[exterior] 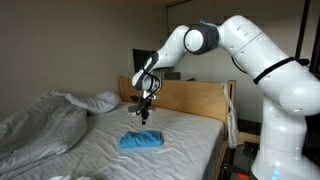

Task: Fold the blue cloth

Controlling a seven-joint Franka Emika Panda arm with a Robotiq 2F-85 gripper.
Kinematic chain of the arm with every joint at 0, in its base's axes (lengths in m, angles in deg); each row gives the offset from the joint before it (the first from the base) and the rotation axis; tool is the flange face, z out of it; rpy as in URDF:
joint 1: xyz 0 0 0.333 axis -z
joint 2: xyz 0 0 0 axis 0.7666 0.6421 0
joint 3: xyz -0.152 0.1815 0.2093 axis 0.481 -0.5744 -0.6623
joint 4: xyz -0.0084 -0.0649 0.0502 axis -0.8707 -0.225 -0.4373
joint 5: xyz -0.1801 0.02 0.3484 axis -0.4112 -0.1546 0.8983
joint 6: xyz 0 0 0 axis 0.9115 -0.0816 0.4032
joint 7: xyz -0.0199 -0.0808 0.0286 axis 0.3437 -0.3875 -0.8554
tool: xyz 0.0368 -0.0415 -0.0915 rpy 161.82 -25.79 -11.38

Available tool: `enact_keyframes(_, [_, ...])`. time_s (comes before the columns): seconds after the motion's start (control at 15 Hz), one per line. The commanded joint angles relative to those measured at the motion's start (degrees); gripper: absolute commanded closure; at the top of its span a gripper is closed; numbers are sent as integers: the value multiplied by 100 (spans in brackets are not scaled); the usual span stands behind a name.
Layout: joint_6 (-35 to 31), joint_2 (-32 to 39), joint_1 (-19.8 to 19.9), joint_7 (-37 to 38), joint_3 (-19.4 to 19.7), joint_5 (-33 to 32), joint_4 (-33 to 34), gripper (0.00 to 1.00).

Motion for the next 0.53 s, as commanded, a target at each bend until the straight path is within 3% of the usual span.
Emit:
enact_keyframes(0.0, [-440, -603, -95, 289, -146, -757, -852, 100])
enact_keyframes(0.47, [-654, -901, -121, 488, -257, -1612, -1318, 100])
